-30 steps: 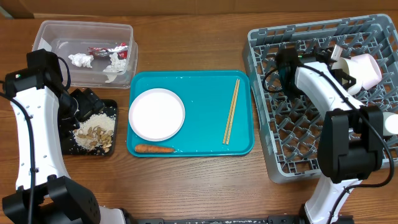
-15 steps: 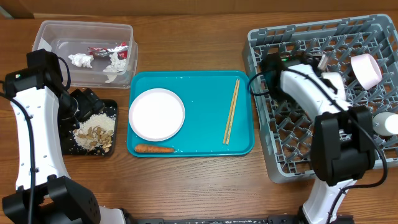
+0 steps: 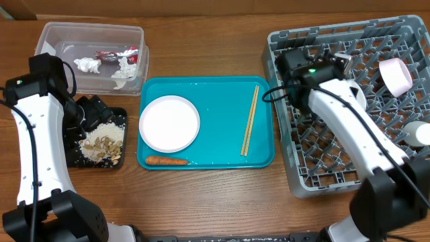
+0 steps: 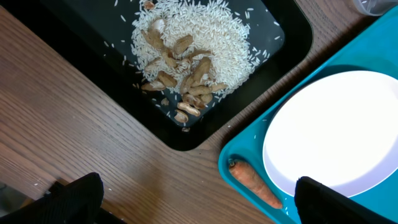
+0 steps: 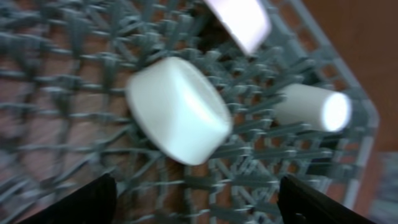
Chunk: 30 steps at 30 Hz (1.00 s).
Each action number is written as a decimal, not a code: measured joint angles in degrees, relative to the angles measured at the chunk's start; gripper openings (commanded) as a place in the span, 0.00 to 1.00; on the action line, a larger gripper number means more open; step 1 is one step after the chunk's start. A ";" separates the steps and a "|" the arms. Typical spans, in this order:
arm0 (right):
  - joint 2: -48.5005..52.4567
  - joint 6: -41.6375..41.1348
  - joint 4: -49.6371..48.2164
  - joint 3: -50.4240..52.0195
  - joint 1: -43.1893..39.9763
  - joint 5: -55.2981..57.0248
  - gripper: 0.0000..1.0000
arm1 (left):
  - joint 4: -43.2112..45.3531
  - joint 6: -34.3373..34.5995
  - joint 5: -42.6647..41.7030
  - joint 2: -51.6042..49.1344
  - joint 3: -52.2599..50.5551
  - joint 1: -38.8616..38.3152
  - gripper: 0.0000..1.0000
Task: Sort waste into correct bins and load items into the dishwasher
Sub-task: 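Carry the pink-rimmed bowl with the right gripper into the rack and release, then reach the right gripper to the white plate and grasp its rim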
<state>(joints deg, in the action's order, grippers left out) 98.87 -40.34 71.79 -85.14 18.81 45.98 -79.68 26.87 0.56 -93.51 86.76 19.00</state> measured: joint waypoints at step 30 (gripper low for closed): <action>19.69 18.23 -35.60 -2.08 23.71 -51.12 0.62 | -1.33 0.00 0.00 0.00 0.00 0.00 1.00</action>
<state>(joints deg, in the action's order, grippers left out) 118.56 -22.11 36.18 -87.22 42.52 -5.15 -81.01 26.87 0.56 -93.51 86.76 19.00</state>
